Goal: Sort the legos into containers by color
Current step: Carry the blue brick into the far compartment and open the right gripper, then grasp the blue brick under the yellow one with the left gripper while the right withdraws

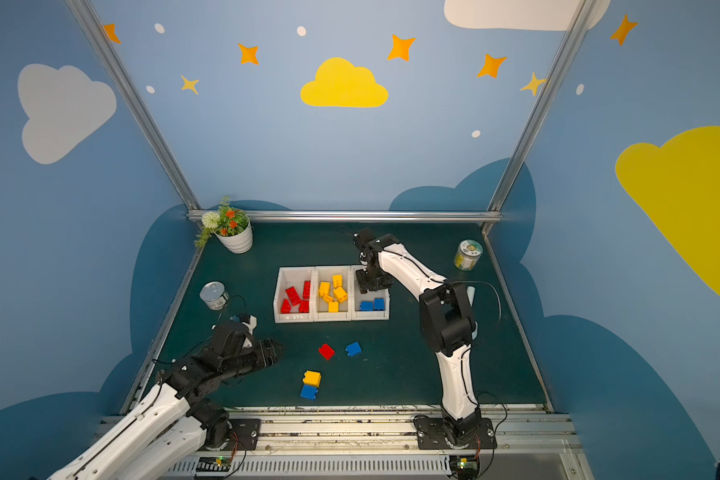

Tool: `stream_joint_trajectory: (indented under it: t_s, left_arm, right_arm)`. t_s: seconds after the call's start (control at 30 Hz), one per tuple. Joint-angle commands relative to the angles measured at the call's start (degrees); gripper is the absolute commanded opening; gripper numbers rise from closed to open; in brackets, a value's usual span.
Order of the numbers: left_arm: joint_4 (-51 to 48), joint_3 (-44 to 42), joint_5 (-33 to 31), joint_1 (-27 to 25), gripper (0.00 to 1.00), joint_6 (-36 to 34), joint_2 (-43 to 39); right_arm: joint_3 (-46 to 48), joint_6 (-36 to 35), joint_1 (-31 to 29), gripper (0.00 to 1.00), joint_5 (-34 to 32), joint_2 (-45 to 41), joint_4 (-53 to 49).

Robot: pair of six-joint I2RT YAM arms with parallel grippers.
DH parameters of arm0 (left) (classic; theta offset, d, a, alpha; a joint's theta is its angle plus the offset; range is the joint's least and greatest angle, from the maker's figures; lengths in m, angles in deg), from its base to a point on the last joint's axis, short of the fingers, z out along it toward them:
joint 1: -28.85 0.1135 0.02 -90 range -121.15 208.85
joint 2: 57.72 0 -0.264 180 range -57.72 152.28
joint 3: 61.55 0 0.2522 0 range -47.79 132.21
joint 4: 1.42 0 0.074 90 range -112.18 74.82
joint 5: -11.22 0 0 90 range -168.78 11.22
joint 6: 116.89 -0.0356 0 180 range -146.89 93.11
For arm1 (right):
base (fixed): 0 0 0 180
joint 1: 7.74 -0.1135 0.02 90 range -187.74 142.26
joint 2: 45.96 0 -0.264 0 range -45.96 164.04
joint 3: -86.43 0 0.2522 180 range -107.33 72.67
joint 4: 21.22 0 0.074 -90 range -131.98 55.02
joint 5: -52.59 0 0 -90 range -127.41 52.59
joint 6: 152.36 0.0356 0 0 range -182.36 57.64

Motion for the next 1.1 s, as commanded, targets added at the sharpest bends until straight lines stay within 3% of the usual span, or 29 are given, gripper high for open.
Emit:
stream_joint_trajectory:
  t_s: [0.0,0.1,0.33,0.67,1.07]
  left_arm:
    - [-1.72,1.15,-0.77,-1.14,0.75,0.31,-0.09]
    - [-2.81,1.60,-1.79,-3.35,0.75,0.90,-0.08]
    - [-3.11,0.44,-6.98,-14.01,0.76,4.74,0.22]
    - [0.24,3.05,-13.04,-29.13,0.78,9.52,11.48]
    - [2.43,8.96,-14.50,-36.23,0.78,9.82,27.27]
  right_arm:
    - [1.68,0.43,-0.22,0.56,0.39,-4.16,-0.09]
    - [4.07,1.16,-0.47,0.56,-0.56,-6.79,-0.04]
    - [15.17,3.57,-0.91,0.56,0.19,-17.22,2.95]
    - [27.00,5.43,-0.66,0.56,-1.01,-29.50,3.14]
    - [31.85,7.34,-0.13,0.56,0.00,-33.69,4.21]
